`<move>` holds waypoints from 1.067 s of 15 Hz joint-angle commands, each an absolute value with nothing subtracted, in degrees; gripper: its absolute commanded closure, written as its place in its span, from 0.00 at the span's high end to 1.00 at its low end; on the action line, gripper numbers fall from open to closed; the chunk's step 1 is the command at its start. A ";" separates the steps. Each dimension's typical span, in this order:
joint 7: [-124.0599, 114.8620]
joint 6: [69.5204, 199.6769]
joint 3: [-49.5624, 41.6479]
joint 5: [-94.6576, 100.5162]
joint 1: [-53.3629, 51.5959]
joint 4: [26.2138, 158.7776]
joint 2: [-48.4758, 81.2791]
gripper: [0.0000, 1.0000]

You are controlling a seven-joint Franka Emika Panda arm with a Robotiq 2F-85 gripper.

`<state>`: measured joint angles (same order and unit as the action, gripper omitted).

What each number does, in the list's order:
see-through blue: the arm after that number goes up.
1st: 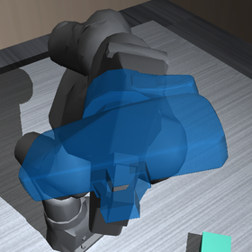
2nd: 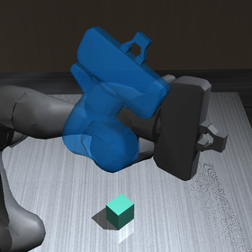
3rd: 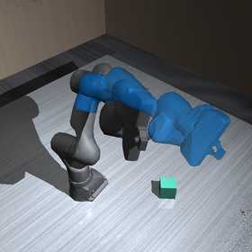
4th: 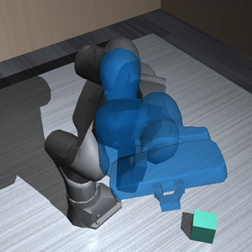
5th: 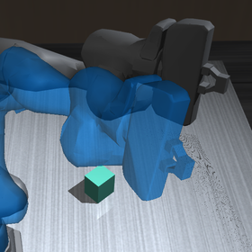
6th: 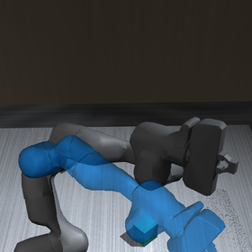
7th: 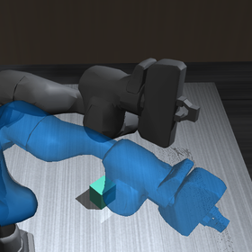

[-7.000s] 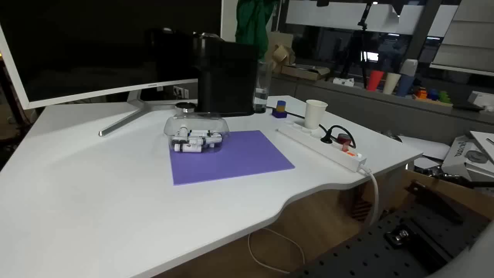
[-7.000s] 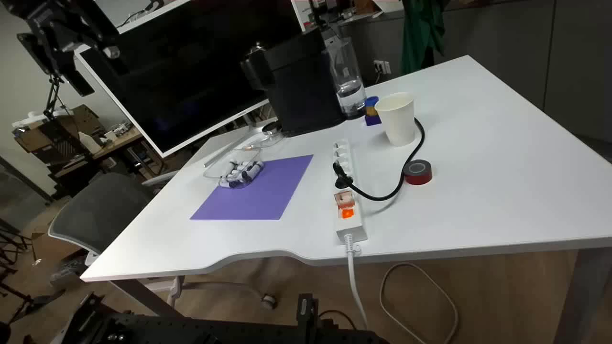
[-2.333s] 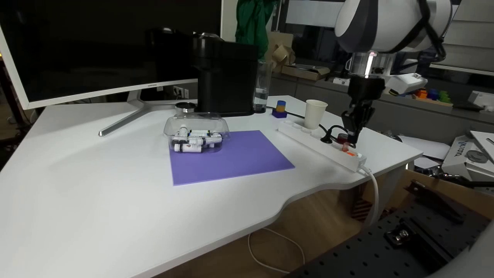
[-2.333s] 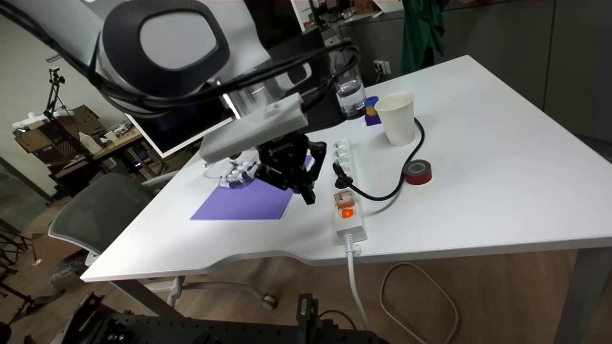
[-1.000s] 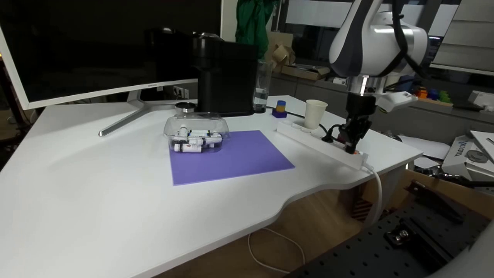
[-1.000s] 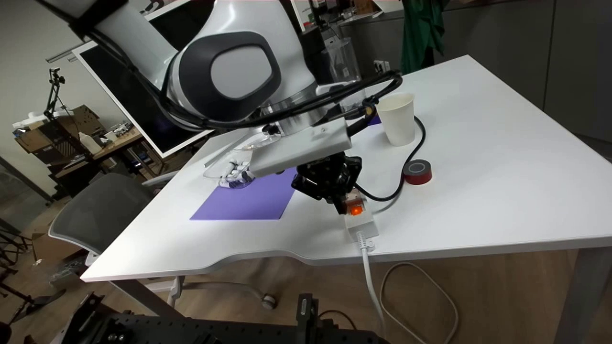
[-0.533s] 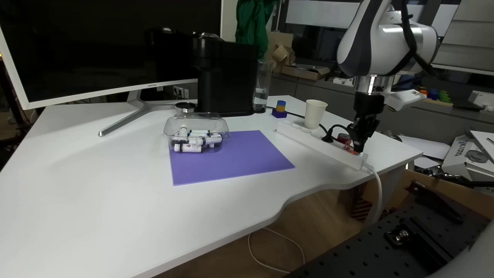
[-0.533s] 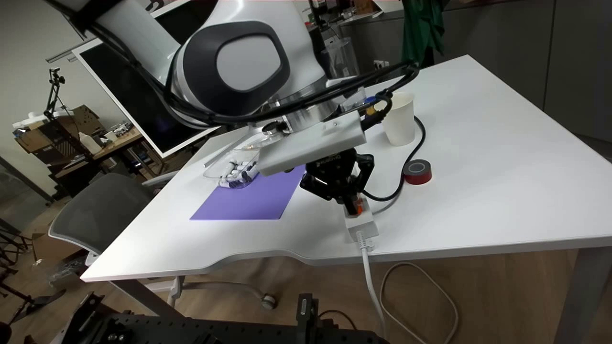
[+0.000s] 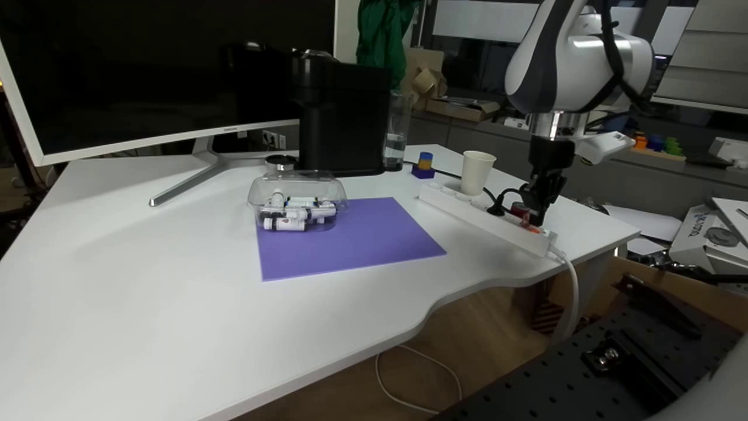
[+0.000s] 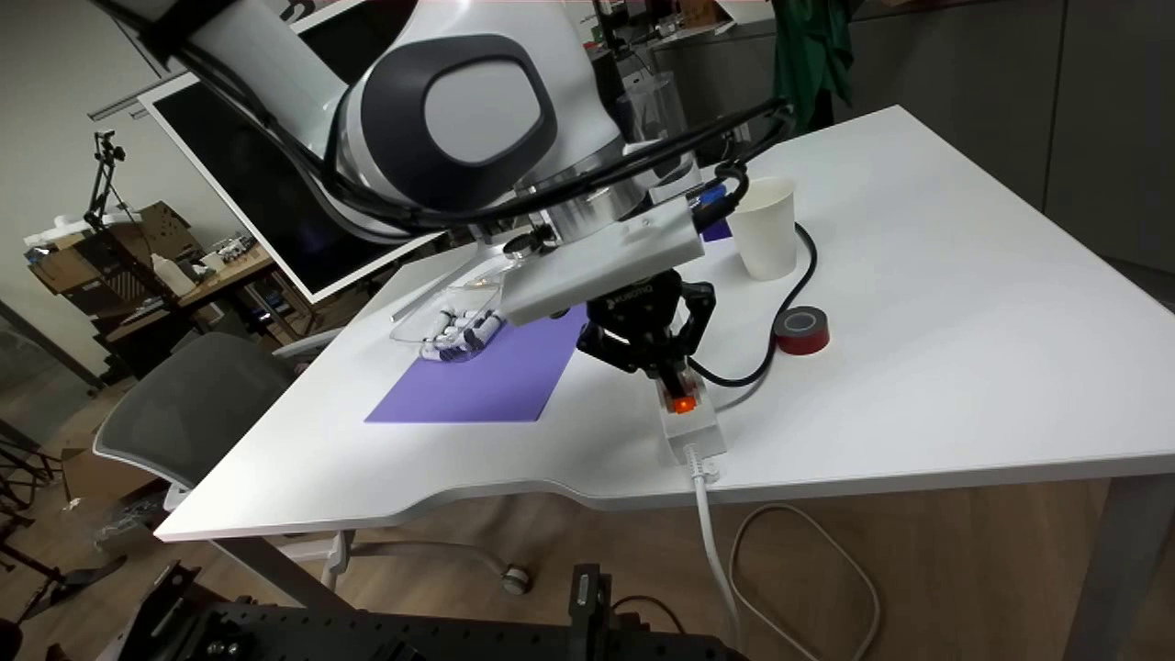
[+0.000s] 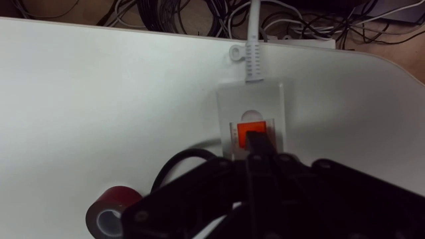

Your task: Push on the first button from the right on the adaptor.

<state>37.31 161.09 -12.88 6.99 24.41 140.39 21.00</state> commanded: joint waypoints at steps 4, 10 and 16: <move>36.98 160.86 -11.97 7.96 24.71 138.96 22.96 0.00; 36.87 161.14 -11.85 8.04 24.74 138.35 24.36 0.00; 35.04 162.21 -12.69 9.73 23.50 137.76 28.14 0.00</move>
<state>37.22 161.19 -12.33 8.40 24.02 140.01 22.63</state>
